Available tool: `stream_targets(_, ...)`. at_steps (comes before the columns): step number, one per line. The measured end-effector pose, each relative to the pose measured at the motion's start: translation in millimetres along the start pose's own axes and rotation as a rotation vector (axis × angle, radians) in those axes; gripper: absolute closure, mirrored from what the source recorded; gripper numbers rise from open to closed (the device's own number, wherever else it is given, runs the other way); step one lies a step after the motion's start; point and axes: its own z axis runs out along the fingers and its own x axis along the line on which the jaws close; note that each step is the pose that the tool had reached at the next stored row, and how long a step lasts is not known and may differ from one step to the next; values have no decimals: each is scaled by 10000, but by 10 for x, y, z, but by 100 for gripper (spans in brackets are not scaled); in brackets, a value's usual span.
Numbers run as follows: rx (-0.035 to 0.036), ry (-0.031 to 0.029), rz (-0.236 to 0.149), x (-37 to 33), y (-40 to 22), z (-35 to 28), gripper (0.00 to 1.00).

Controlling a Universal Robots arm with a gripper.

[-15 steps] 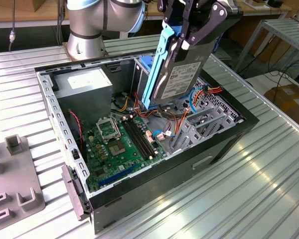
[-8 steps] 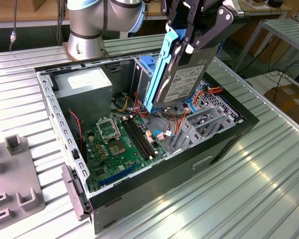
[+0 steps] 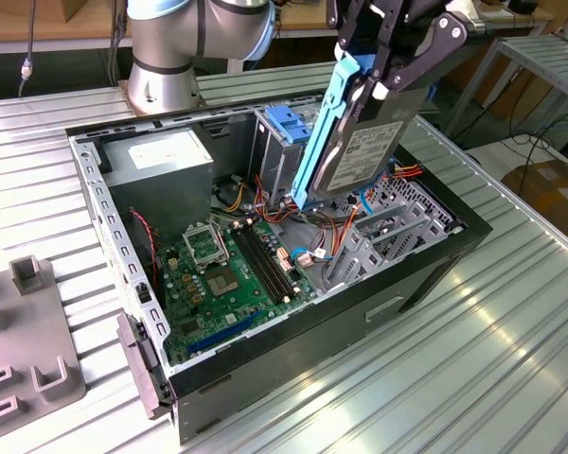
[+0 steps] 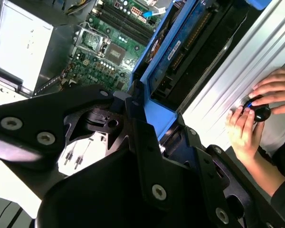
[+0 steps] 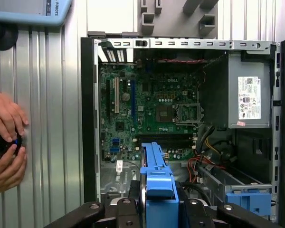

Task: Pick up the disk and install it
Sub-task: 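Insert the disk into the insertion slot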

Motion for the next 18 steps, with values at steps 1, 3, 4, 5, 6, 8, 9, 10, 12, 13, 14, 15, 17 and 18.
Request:
stream_targets(1,1,-2,1,5,-16,7,63)
stream_targets(3,0,0,1,27,-47,25,63)
stream_targets(4,0,-1,1,46,-56,34,63)
stream_targets(5,1,-2,1,71,-63,44,63)
stream_targets(6,1,-1,-19,114,-100,68,63)
stream_targets(8,-1,-3,-41,128,-150,89,63)
stream_targets(9,-2,0,-47,130,-177,95,63)
stream_targets(10,-2,0,-50,131,-203,102,63)
stream_targets(12,-2,-2,-56,136,-280,119,63)
stream_targets(13,-2,-2,-58,138,-312,127,63)
stream_targets(14,-2,-1,-60,140,-337,134,63)
stream_targets(15,-2,-2,-61,142,-371,144,63)
stream_targets(17,-2,-2,-61,147,-434,164,63)
stream_targets(18,-2,-1,-62,148,-452,169,63)
